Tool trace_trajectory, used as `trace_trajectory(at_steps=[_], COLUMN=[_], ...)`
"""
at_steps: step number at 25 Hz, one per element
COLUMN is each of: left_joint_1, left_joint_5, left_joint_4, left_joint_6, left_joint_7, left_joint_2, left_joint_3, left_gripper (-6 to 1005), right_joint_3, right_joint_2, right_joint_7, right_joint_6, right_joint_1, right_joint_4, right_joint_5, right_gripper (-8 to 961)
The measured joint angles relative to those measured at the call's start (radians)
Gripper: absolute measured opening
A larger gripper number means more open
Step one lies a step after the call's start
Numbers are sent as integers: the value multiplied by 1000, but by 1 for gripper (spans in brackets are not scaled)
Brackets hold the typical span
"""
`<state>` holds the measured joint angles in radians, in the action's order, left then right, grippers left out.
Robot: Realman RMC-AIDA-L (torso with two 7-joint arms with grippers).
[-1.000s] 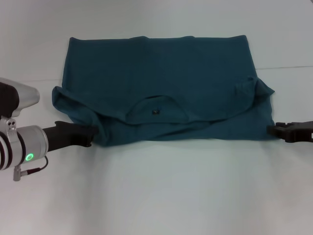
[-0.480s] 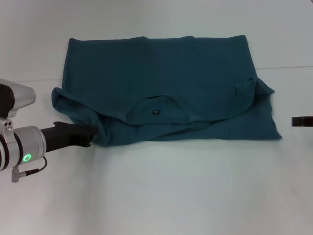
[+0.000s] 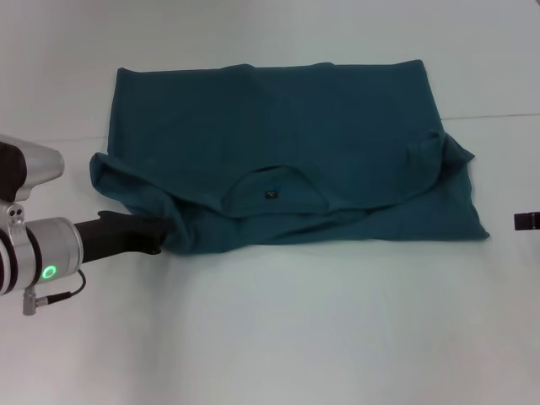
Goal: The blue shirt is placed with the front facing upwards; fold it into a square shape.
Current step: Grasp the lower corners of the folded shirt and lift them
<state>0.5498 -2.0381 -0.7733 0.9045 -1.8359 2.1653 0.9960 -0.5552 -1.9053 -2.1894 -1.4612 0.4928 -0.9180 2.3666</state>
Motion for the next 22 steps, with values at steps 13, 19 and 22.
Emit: trace_trajectory(at_steps=[13,19,22], left_joint_1=[-37,-39,-35], left_joint_5=[5,5,5], left_joint_4=[-68,-68,-68], left_joint_6=[47,47,47], left_joint_7=[-3,-4,-4], left_joint_2=[6,5,4], left_joint_3=[-11,-11,-11], left_gripper=[12,13,13], right_joint_3=[6,1,-2], right_joint_2=[-58,-51,-30], right_joint_7=[49,2,-55], right_joint_6=[60,69,65], right_joint_1=[13,35,73], right_joint_4=[-2,-3,-1], right_joint_5=[35,43,85], right_gripper=[772,771,771])
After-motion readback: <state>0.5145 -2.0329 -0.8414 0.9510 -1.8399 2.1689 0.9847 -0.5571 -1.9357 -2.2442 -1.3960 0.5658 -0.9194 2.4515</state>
